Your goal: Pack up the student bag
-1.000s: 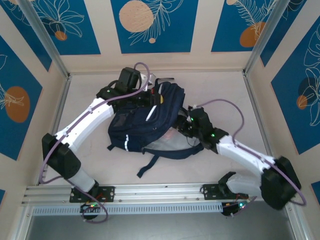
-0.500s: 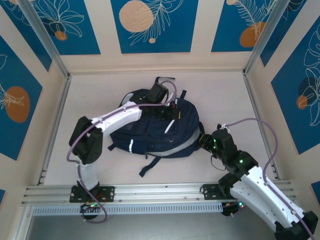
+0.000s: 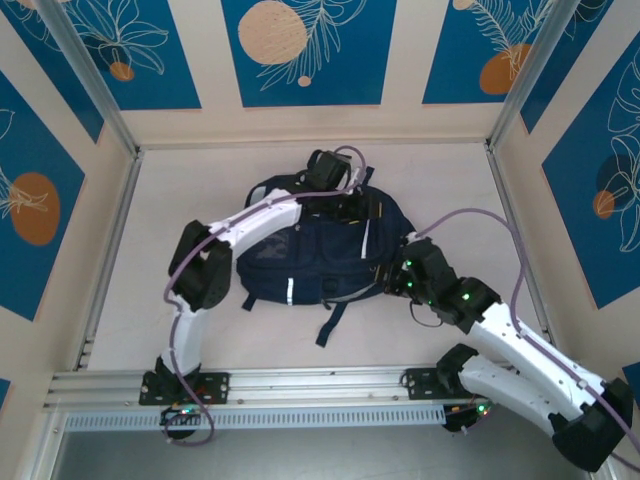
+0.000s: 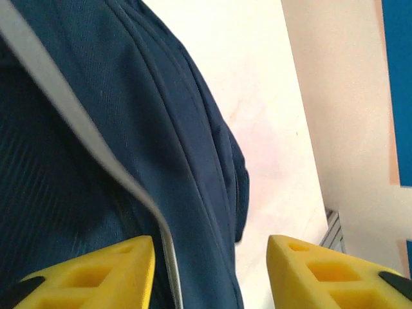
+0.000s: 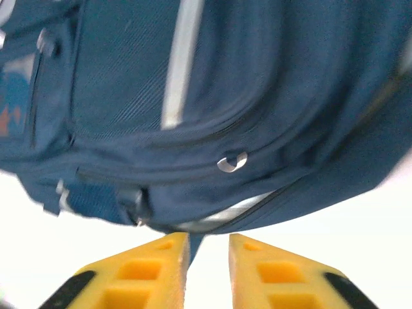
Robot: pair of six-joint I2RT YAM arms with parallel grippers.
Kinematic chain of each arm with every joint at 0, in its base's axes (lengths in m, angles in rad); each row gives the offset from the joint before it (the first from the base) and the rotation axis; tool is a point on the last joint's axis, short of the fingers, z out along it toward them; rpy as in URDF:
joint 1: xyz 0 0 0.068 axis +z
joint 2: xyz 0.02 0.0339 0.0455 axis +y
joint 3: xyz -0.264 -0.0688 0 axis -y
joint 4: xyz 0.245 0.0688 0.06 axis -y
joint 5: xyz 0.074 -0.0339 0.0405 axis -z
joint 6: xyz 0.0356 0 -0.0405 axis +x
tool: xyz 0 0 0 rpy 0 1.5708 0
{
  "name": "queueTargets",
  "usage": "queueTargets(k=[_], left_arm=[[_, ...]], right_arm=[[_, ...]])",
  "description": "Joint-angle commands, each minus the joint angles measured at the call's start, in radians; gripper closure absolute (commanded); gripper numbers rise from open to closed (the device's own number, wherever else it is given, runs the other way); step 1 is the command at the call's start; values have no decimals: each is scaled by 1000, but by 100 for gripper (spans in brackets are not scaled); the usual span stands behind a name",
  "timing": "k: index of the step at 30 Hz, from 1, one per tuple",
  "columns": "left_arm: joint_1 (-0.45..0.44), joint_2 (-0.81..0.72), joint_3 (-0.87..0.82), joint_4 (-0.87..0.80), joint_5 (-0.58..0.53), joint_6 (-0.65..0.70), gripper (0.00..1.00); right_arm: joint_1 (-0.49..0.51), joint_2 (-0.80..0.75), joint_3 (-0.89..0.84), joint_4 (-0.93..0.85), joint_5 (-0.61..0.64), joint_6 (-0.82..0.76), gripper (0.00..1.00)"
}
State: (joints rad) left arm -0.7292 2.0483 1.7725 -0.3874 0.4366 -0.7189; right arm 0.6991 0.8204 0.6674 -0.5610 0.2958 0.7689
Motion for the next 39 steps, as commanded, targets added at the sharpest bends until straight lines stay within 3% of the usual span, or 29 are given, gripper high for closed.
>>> queueTargets(k=[1,6,9,14,28,34,39], left_arm=[[22,-183,-77,-28,-49,47,47],[56,-367,-215,-80,-138,34,46],[79,-476,-321,-95,-184,3,46],[105,-627,-504,-58,-196,-18,45],[144,-801,-705,-112,-247,-44,45],[143,-906,-840,-139,-311,-217,44],[144,-962,-959,-129,-375,-361,32]], right_arm=[[107,65,-29,91,-52,-39,71],[311,230,-76,334,8,-118,66],[370,330,-84,462,-4,-248,67],[344,409,-175,653,-12,-385,70],[302,620,-124,701,-85,-403,73],[299,709,-75,688,-55,-411,83],[296,730,-51,670,-39,-414,99]])
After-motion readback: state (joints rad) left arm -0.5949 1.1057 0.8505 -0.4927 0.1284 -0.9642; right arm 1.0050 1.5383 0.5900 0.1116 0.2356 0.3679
